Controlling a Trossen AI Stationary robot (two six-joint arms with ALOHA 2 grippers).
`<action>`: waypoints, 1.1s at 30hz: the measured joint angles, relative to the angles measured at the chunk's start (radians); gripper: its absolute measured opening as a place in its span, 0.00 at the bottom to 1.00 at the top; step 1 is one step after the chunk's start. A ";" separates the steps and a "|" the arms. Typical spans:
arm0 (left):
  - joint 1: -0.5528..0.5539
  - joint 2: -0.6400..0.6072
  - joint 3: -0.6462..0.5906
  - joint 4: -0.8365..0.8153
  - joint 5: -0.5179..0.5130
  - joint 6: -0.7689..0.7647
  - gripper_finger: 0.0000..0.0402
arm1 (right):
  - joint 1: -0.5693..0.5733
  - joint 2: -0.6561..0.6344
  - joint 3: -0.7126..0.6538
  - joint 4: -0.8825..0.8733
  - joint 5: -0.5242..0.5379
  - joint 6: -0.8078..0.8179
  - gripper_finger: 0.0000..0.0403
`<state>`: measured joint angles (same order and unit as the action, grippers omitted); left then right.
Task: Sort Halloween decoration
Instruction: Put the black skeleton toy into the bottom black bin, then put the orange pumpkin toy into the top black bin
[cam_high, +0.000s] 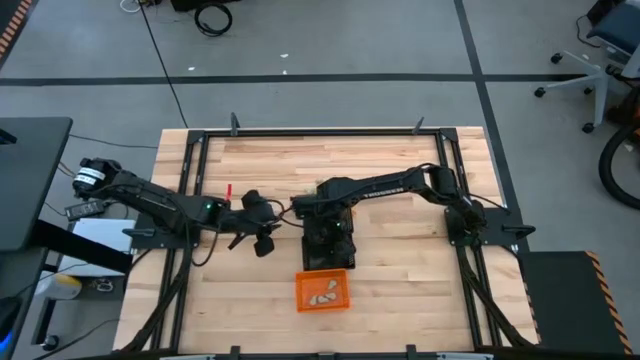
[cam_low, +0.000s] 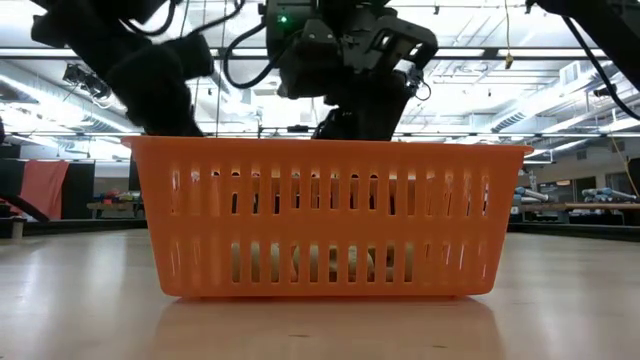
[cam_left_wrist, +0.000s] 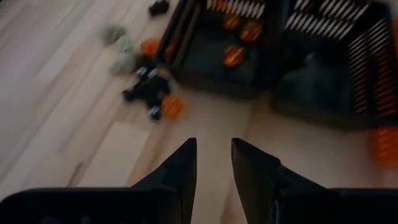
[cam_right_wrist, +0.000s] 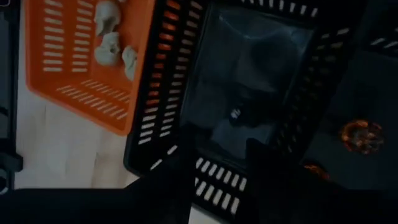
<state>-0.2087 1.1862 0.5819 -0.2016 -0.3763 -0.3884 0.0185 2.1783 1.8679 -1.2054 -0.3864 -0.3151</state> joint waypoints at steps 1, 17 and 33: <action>0.009 0.000 0.000 -0.023 0.001 0.015 0.26 | -0.001 -0.005 0.000 -0.012 0.006 -0.007 0.37; 0.194 -0.076 0.000 -0.149 0.161 0.100 0.26 | -0.079 -0.090 0.000 -0.160 0.107 -0.061 0.37; 0.330 -0.104 -0.001 -0.242 0.345 0.249 0.26 | -0.184 -0.321 -0.286 0.019 0.195 0.032 0.37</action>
<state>0.1215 1.0824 0.5813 -0.4434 -0.0315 -0.1390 -0.1653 1.8578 1.5820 -1.1869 -0.1911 -0.2831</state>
